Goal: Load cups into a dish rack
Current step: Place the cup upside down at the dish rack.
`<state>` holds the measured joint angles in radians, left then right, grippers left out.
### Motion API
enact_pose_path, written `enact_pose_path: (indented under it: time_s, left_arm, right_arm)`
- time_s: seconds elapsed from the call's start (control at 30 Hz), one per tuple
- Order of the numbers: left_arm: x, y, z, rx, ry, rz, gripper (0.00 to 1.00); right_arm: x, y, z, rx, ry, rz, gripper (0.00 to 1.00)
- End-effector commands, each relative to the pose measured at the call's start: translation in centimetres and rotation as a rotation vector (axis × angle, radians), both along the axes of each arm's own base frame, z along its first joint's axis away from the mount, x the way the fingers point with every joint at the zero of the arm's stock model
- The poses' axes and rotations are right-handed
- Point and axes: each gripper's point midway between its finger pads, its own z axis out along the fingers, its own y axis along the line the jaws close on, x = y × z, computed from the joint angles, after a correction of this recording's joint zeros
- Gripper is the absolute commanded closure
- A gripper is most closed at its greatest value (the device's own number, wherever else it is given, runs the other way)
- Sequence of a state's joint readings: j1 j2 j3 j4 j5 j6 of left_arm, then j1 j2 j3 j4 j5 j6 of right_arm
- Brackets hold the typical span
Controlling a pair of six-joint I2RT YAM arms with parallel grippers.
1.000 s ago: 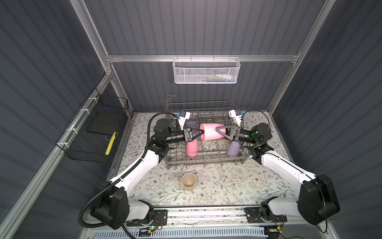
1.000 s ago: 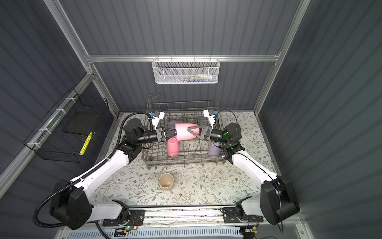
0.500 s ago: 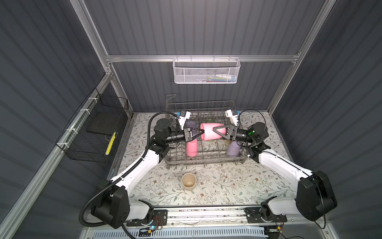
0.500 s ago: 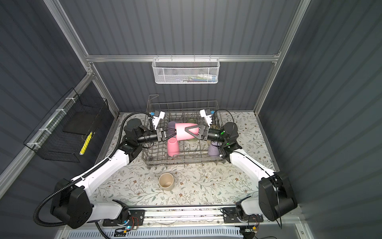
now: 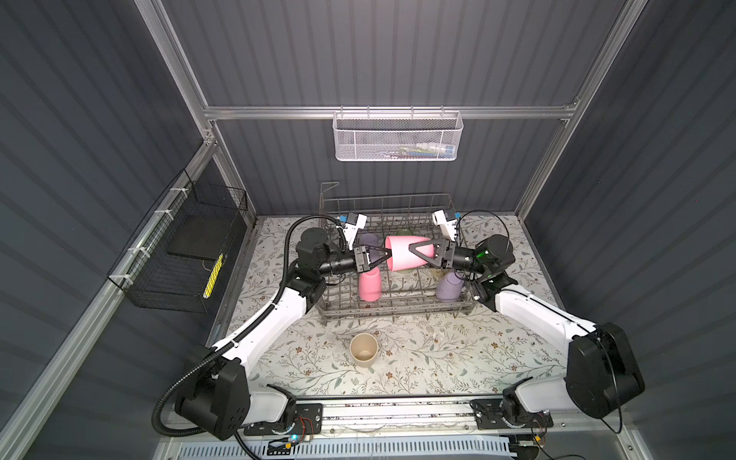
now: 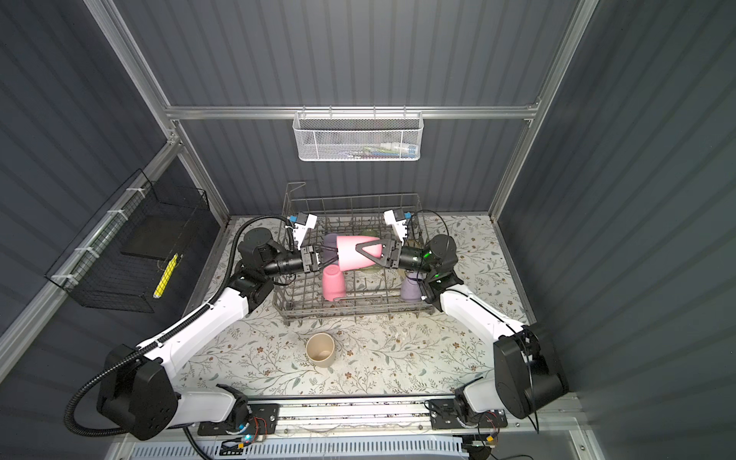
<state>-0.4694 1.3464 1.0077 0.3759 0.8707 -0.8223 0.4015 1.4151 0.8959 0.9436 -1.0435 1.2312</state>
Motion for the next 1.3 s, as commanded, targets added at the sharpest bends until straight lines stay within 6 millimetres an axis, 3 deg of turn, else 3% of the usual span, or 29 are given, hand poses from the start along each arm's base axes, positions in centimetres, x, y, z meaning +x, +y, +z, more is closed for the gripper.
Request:
enact_pose_path:
  time_s: [0.0, 0.2, 0.37, 0.63, 0.77, 0.9, 1.13, 1.27]
  left_arm:
    - [-0.7, 0.2, 0.3, 0.024, -0.02, -0.007, 1.0]
    - [-1.2, 1.0, 1.7, 0.024, -0.048, 0.032, 0.99]
    - [-1.4, 1.5, 2.6, 0.025, -0.068, 0.067, 0.92]
    - [-1.1, 1.8, 2.3, 0.051, -0.061, 0.095, 0.8]
    - [-1.4, 2.4, 2.0, 0.086, -0.064, 0.116, 0.76]
    - [-2.0, 3.7, 2.4, 0.144, -0.099, 0.167, 0.74]
    - [-2.9, 5.0, 3.2, 0.193, -0.139, 0.209, 0.67]
    - [-3.2, 5.1, 3.3, 0.197, -0.144, 0.206, 0.66]
  right_arm:
    - [-0.8, -0.2, 2.7, 0.053, -0.088, 0.005, 0.45]
    - [-0.4, -1.6, 2.9, 0.055, -0.088, -0.035, 0.49]
    - [-0.1, -2.9, 2.7, 0.041, -0.091, -0.072, 0.51]
    - [-0.4, -3.7, 2.6, 0.025, -0.094, -0.092, 0.53]
    - [-0.2, -5.0, 2.2, -0.013, -0.098, -0.139, 0.53]
    - [0.2, -6.2, 0.5, -0.212, -0.14, -0.264, 0.53]
    - [1.9, -9.5, -5.1, -0.729, -0.134, -0.464, 0.53]
    - [3.1, -10.0, -8.5, -0.956, -0.111, -0.476, 0.53]
